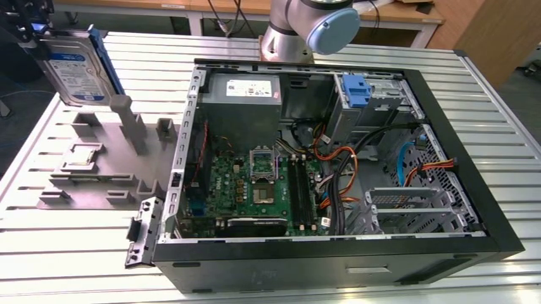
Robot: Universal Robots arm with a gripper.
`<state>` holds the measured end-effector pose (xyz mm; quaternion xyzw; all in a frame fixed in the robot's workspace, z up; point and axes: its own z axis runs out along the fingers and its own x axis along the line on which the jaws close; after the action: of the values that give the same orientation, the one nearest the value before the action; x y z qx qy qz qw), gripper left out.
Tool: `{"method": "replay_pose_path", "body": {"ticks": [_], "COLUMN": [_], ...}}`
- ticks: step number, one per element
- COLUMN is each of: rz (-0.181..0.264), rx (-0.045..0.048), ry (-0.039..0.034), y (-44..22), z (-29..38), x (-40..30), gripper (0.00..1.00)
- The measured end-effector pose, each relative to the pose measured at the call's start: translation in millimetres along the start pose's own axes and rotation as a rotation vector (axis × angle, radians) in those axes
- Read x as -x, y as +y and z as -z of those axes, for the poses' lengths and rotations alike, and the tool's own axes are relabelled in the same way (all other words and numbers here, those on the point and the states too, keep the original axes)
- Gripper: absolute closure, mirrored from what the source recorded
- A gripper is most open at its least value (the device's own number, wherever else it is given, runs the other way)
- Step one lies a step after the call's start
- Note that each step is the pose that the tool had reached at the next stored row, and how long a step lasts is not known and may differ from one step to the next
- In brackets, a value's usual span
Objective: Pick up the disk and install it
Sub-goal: 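Pick up the disk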
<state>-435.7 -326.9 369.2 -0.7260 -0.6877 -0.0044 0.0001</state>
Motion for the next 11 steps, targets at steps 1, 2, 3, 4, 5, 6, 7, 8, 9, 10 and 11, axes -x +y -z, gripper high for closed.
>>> {"method": "replay_pose_path", "body": {"ticks": [1, 2, 3, 4, 5, 6, 7, 8, 9, 10, 11], "rz": [0.000, 0.000, 0.000, 0.000, 0.000, 0.000, 0.000, 0.000, 0.000, 0.000, 0.000], "rx": [0.0001, 0.0002, -0.0002, -0.0001, -0.0001, -0.0001, -0.0001, -0.0001, 0.0000, 0.0000, -0.0001], "ry": [0.0000, 0.0001, -0.0001, -0.0001, -0.0001, 0.0000, 0.0000, 0.0000, 0.0000, 0.0000, 0.0000], "y": [0.0, 0.0, 0.0, 0.0, 0.0, 0.0, 0.0, 0.0, 0.0, 0.0, 0.1], "z": [0.2, 0.3, 0.5, 0.5, 0.5, 0.5, 0.6, 0.7, 0.8, 1.0, 1.1], "x": [0.0, 0.0, 0.0, 0.0, 0.0, 0.1, 0.1, 0.1, 0.1, 0.1, 0.1], "gripper": [0.63, 0.63, 0.63, 0.63, 0.63, 0.63, 0.63, 0.63, 0.63, 0.63, 0.63]}}
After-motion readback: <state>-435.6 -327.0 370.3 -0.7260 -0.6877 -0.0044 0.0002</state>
